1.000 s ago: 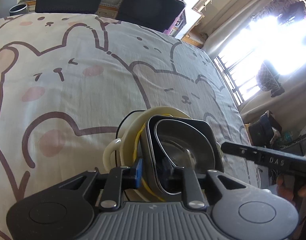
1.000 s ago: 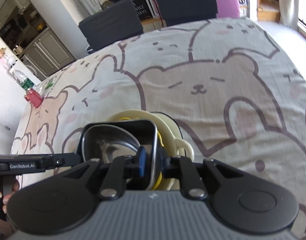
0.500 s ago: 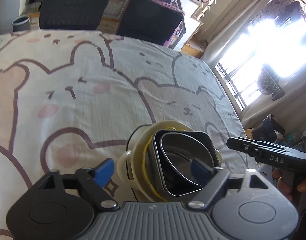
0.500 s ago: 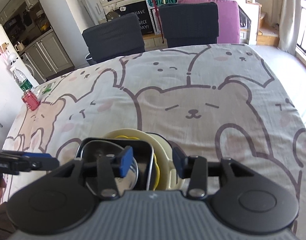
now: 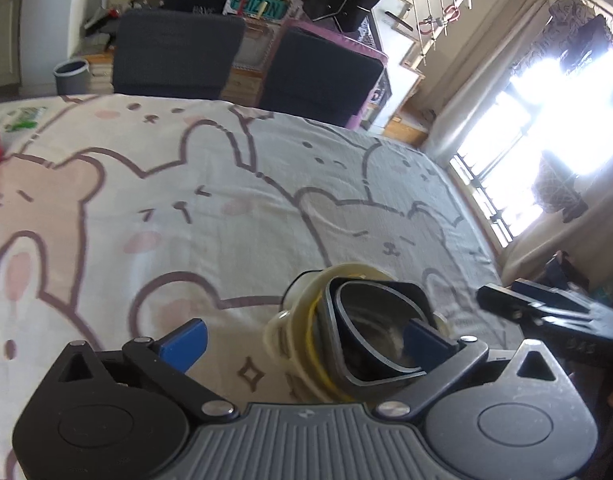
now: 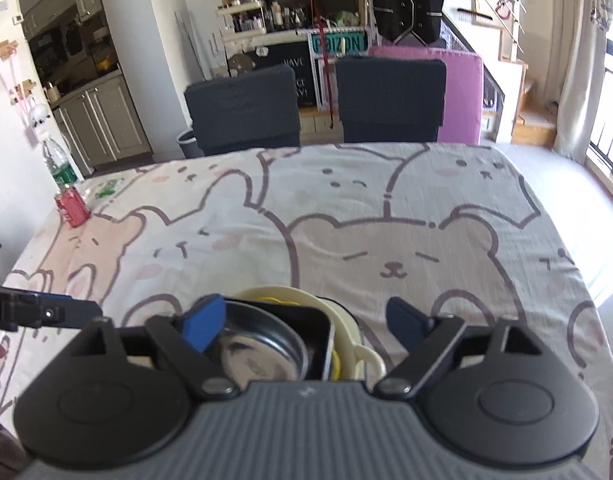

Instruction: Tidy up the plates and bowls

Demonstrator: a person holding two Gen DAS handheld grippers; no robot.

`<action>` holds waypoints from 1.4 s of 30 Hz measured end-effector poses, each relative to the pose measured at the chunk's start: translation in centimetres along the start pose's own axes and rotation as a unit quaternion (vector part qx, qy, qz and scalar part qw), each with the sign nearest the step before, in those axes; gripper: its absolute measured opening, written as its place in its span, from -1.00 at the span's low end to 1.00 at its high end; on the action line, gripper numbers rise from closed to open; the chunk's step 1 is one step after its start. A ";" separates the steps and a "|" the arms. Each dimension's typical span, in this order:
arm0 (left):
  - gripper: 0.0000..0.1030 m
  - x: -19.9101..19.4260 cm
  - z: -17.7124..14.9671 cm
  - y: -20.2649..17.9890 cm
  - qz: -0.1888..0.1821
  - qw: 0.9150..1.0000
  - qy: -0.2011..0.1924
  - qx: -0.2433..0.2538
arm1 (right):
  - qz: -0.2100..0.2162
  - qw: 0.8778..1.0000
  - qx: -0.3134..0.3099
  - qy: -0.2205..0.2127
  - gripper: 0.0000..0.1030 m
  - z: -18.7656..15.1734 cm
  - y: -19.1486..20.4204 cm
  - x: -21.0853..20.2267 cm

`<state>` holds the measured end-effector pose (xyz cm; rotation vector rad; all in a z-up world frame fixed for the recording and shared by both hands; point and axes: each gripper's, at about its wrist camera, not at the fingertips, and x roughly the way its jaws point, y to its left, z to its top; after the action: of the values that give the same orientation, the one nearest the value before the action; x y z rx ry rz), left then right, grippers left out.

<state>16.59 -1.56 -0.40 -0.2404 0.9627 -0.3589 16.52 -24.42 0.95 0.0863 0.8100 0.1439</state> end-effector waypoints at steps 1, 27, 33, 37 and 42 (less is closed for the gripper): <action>1.00 -0.5 -0.3 0.0 0.003 1.000 -0.003 0.005 | 0.001 1.000 -0.002 -0.004 0.90 0.0 0.3 -0.4; 1.00 -14.5 -11.5 -6.8 0.098 0.973 -0.181 0.108 | -0.019 0.989 -0.002 -0.143 0.99 -8.2 4.0 -14.4; 1.00 -13.8 -15.0 -7.6 0.095 0.971 -0.188 0.113 | -0.026 0.988 -0.005 -0.152 0.99 -11.2 3.5 -15.4; 1.00 -13.1 -16.8 -8.3 0.084 0.971 -0.190 0.117 | -0.039 0.988 0.004 -0.152 0.99 -13.0 2.8 -15.7; 1.00 -11.9 -18.1 -8.5 0.081 0.972 -0.187 0.116 | -0.045 0.988 0.013 -0.146 0.99 -14.7 2.0 -15.6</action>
<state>-6.31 -5.33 1.58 -0.0116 0.5576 -0.2601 -4.95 -24.68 2.31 0.0929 0.5215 0.0346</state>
